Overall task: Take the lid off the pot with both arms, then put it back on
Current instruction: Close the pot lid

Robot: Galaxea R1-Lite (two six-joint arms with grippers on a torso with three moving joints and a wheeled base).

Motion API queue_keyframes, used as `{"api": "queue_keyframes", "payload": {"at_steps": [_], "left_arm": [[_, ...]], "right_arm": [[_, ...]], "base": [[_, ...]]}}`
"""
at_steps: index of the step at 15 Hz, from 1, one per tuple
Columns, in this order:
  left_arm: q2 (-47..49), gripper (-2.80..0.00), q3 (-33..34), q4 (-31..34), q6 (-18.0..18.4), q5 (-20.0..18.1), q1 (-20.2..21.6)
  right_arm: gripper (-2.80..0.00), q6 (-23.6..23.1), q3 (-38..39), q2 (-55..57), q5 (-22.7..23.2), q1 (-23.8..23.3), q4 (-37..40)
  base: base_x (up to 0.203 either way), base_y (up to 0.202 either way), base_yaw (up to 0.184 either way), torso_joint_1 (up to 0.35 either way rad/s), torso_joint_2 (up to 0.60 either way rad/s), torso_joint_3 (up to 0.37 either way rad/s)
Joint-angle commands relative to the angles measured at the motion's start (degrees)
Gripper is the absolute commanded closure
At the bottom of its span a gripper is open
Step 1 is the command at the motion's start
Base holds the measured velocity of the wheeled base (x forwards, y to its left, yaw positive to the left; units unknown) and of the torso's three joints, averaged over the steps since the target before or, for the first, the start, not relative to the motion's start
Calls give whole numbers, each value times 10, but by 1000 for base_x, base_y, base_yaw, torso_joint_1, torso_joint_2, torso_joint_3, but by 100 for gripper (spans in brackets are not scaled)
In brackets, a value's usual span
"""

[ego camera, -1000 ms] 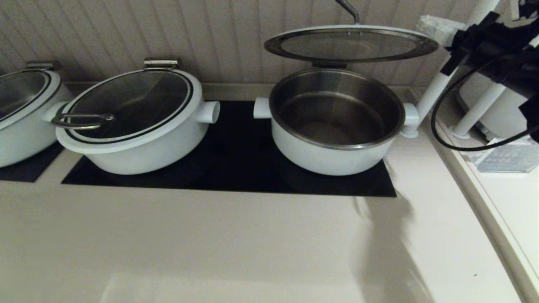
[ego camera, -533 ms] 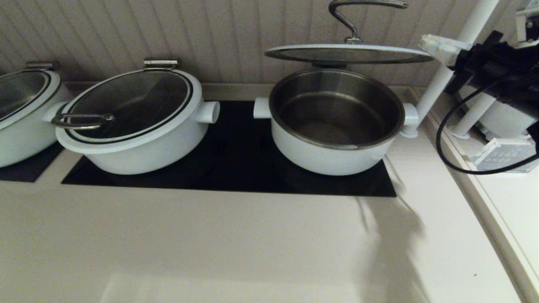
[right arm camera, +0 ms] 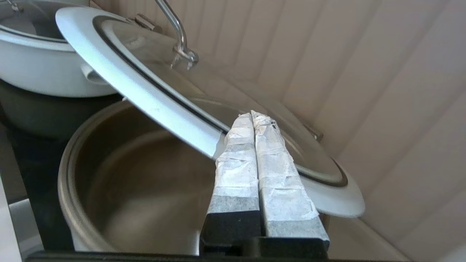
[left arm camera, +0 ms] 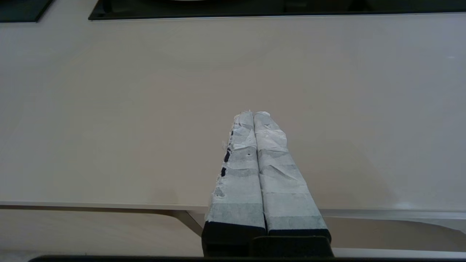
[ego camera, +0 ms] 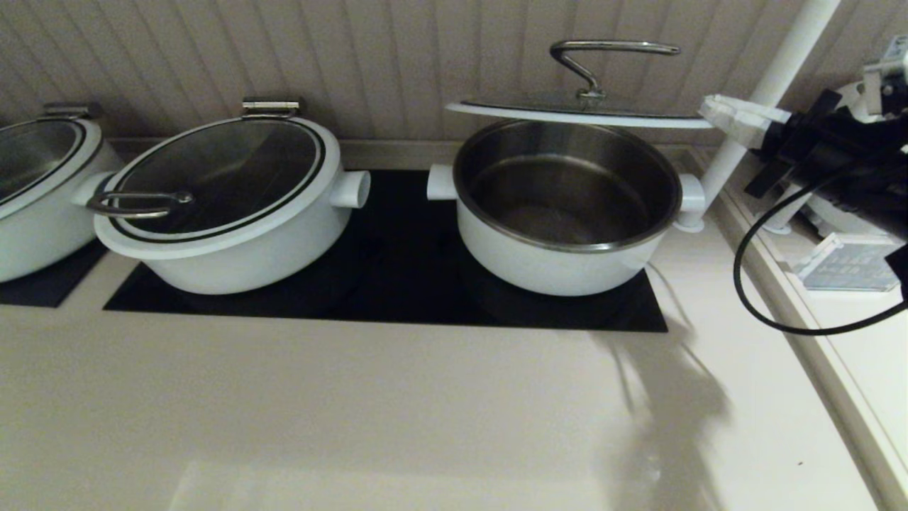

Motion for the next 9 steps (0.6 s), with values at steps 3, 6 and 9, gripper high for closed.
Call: {"api": "queue_keyframes", "payload": {"at_steps": [3, 6, 9], "left_arm": [[0, 0, 0, 0, -1, 0, 0], [0, 0, 0, 0, -1, 0, 0], [0, 0, 0, 0, -1, 0, 0]], "right_arm": [[0, -2, 31, 6, 3, 1, -24], [0, -2, 61, 6, 3, 7, -43], [0, -6, 84, 3, 2, 9, -54]], "base": [[0, 0, 0, 0, 0, 0], [0, 0, 0, 0, 0, 0], [0, 0, 0, 0, 0, 0]]}}
